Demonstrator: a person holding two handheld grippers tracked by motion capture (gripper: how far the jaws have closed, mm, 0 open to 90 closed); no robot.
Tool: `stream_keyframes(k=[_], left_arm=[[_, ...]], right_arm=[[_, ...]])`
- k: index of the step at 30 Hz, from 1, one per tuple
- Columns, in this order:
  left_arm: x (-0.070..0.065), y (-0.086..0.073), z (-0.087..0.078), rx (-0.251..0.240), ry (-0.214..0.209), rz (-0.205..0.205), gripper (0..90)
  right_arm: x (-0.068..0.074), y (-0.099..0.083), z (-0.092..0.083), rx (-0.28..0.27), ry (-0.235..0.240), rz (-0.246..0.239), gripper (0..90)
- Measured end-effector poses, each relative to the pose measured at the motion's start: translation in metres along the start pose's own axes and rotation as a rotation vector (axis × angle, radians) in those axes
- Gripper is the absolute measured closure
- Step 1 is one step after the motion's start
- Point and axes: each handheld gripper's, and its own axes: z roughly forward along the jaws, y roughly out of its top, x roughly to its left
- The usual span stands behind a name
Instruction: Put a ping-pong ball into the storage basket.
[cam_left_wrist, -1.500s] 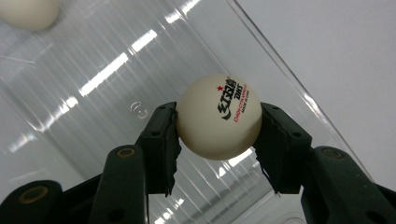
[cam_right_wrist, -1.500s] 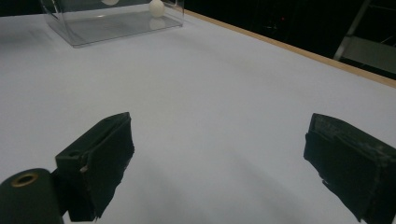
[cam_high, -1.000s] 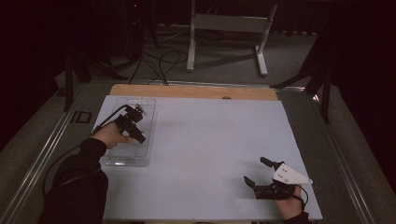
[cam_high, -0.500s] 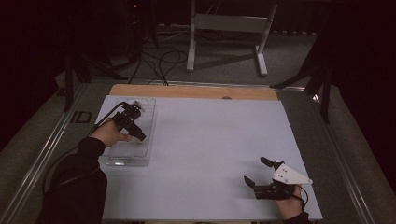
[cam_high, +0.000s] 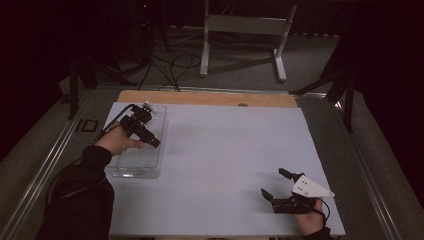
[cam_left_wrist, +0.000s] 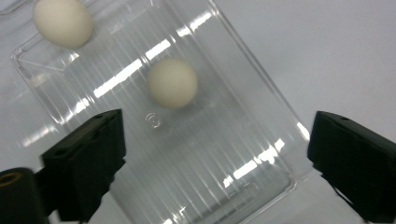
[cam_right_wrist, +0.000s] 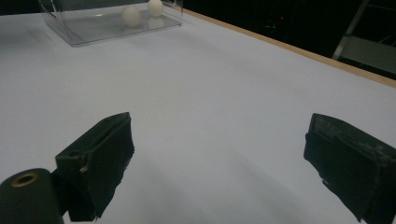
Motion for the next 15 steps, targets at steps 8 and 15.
stream_keyframes(k=[8,15], left_arm=[[-0.004,0.004,-0.006,-0.033,-0.039,0.011,1.2],[-0.011,0.009,-0.011,-0.082,-0.088,0.038,0.6]], right_arm=[[0.0,0.0,0.0,0.001,-0.001,0.003,8.4],[0.0,0.0,0.0,-0.001,0.0,0.001,8.4]])
